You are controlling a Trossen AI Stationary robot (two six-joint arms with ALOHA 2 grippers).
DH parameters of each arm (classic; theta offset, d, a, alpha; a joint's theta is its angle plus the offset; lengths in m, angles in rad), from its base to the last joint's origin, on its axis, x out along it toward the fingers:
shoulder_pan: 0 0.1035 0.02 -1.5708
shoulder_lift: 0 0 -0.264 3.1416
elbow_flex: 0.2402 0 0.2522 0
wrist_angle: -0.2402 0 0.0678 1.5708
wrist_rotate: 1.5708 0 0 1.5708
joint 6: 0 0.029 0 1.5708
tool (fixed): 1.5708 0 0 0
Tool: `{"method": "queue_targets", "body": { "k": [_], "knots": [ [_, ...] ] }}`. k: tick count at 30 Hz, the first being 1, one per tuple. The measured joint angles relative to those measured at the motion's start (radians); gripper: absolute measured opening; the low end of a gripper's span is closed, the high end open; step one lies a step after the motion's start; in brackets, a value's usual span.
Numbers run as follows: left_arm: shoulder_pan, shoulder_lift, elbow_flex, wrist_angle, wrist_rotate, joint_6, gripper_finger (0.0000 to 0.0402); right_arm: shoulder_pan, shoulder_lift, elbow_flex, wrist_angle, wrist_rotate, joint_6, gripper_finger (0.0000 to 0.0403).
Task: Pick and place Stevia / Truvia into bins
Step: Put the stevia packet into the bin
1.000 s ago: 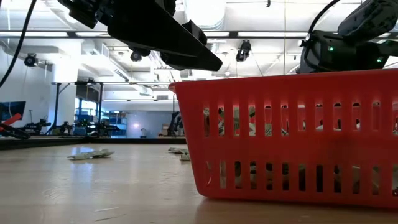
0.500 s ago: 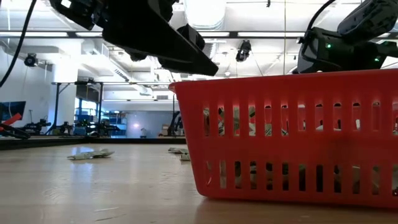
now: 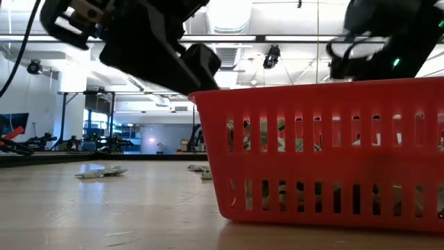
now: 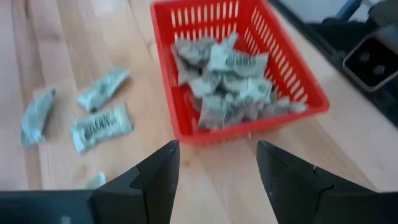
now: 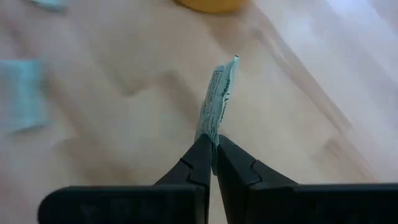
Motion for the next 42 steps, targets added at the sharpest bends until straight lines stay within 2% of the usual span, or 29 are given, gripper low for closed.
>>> {"method": "queue_targets", "body": {
  "k": [6, 11, 15, 20, 28, 32, 42],
  "knots": [
    [0.000, 0.000, -0.001, -0.088, -0.033, -0.048, 0.0197, 0.186, -0.054, 0.060, 0.024, 0.002, -0.017, 0.0011],
    [0.000, 0.000, -0.003, -0.136, -0.049, -0.051, 0.0197, 0.317, -0.037, 0.079, 0.198, 0.022, -0.138, 0.0011],
    [0.000, 0.000, -0.003, -0.169, -0.049, -0.081, 0.0197, 0.370, 0.009, 0.098, 0.370, -0.003, -0.301, 0.0011],
    [0.000, 0.000, -0.017, -0.237, -0.079, -0.128, 0.0197, 0.377, 0.076, 0.139, 0.495, -0.122, -0.436, 0.0012],
    [0.000, 0.000, -0.026, -0.345, -0.167, -0.210, 0.0197, 0.376, 0.205, 0.253, 0.474, -0.187, -0.492, 0.0013],
    [0.000, 0.000, -0.022, -0.397, -0.179, -0.258, 0.0197, 0.376, 0.271, 0.329, 0.373, -0.220, -0.491, 0.0013],
    [-0.002, -0.055, -0.031, -0.452, -0.187, -0.346, 0.0197, 0.376, 0.395, 0.509, 0.173, -0.214, -0.492, 0.0013]
  ]
}}
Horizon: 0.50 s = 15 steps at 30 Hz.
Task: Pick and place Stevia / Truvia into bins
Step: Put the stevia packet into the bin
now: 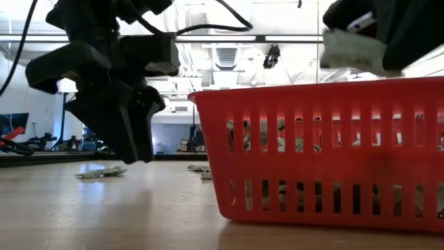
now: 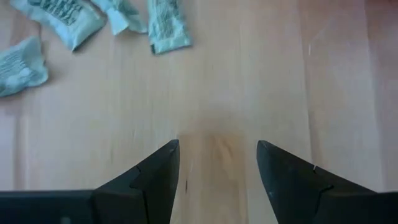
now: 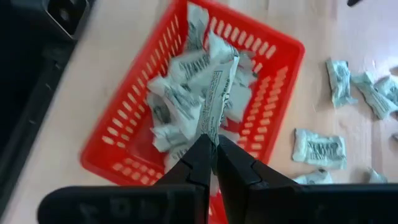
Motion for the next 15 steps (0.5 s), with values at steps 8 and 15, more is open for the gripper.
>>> {"method": "queue_targets", "body": {
  "k": [8, 15],
  "knots": [
    [-0.020, -0.059, -0.019, -0.084, -0.101, -0.091, 0.0197, 0.000, -0.002, 0.005, -0.017, 0.002, -0.002, 0.0013],
    [-0.030, -0.094, -0.048, -0.152, -0.230, -0.197, 0.0197, -0.007, -0.002, -0.013, -0.011, 0.003, 0.009, 0.0013]
  ]
}}
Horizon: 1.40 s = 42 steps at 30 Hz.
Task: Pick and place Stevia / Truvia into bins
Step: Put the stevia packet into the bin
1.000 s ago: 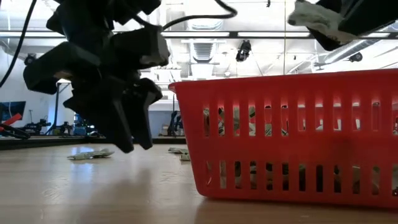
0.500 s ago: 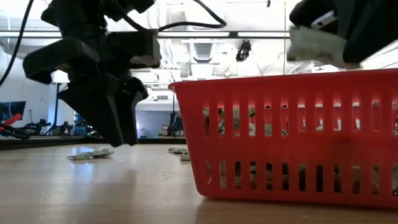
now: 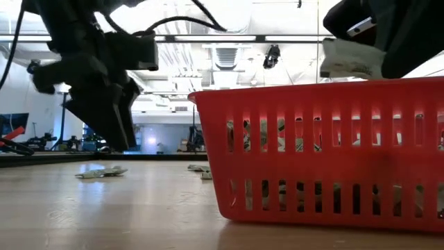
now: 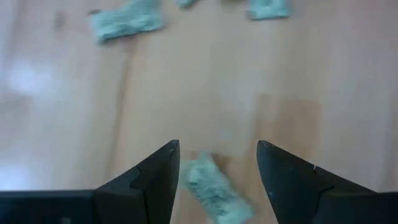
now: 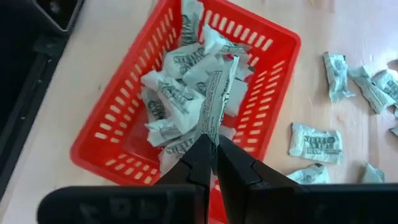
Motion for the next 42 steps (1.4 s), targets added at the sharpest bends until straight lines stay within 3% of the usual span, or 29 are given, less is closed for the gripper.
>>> {"method": "queue_targets", "body": {
  "k": [5, 14, 20, 28, 42],
  "knots": [
    [0.001, -0.003, -0.044, -0.062, -0.034, -0.079, 0.0197, -0.001, 0.000, 0.000, 0.004, 0.000, 0.004, 0.0013],
    [0.001, -0.004, -0.046, -0.073, -0.035, -0.082, 0.0197, 0.000, 0.000, -0.002, 0.007, 0.000, -0.009, 0.0013],
    [0.001, -0.007, -0.046, -0.076, -0.035, -0.082, 0.0197, 0.000, 0.000, -0.008, 0.006, 0.000, -0.103, 0.0013],
    [0.001, -0.007, -0.046, -0.076, -0.035, -0.081, 0.0197, -0.020, 0.000, -0.022, 0.091, 0.000, -0.079, 0.0017],
    [0.000, -0.007, -0.046, -0.076, -0.035, -0.082, 0.0197, -0.040, -0.001, -0.061, 0.132, -0.002, -0.106, 0.0150]
  ]
}}
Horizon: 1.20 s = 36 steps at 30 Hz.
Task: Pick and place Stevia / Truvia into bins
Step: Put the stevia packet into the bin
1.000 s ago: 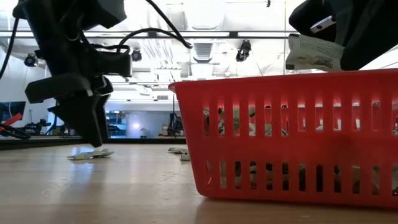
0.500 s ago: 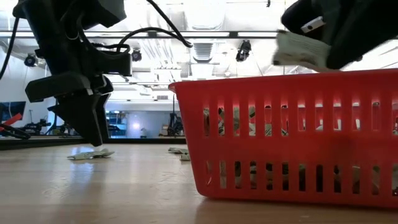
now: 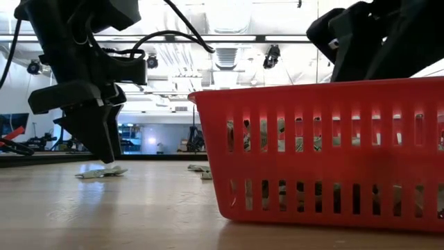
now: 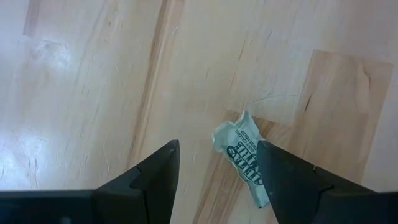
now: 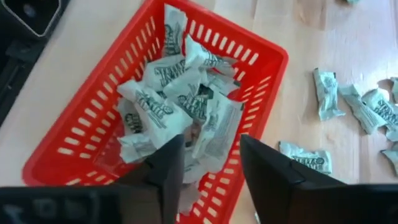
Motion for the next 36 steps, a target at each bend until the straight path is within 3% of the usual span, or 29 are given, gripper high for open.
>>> {"method": "queue_targets", "body": {
  "k": [8, 13, 18, 21, 31, 36],
  "knots": [
    [0.000, 0.007, -0.025, 0.041, -0.001, -0.100, 0.0197, 0.003, 0.000, 0.031, 0.002, -0.001, -0.003, 0.0180],
    [0.013, 0.018, -0.084, 0.172, 0.041, -0.060, 0.0197, 0.004, 0.000, 0.030, 0.001, -0.008, 0.010, 0.0182],
    [0.019, 0.013, -0.097, 0.193, 0.064, -0.051, 0.0188, 0.004, 0.000, 0.029, -0.006, -0.009, 0.023, 0.0182],
    [0.020, 0.012, -0.095, 0.195, 0.071, -0.031, 0.0161, 0.004, 0.000, 0.029, -0.007, -0.009, 0.018, 0.0182],
    [0.019, 0.000, -0.096, 0.197, 0.081, 0.086, 0.0019, 0.004, 0.000, 0.041, -0.119, 0.000, 0.000, 0.0166],
    [0.018, -0.040, -0.097, 0.258, 0.069, 0.151, 0.0007, 0.003, 0.000, 0.076, -0.201, 0.002, 0.025, 0.0155]
  ]
}}
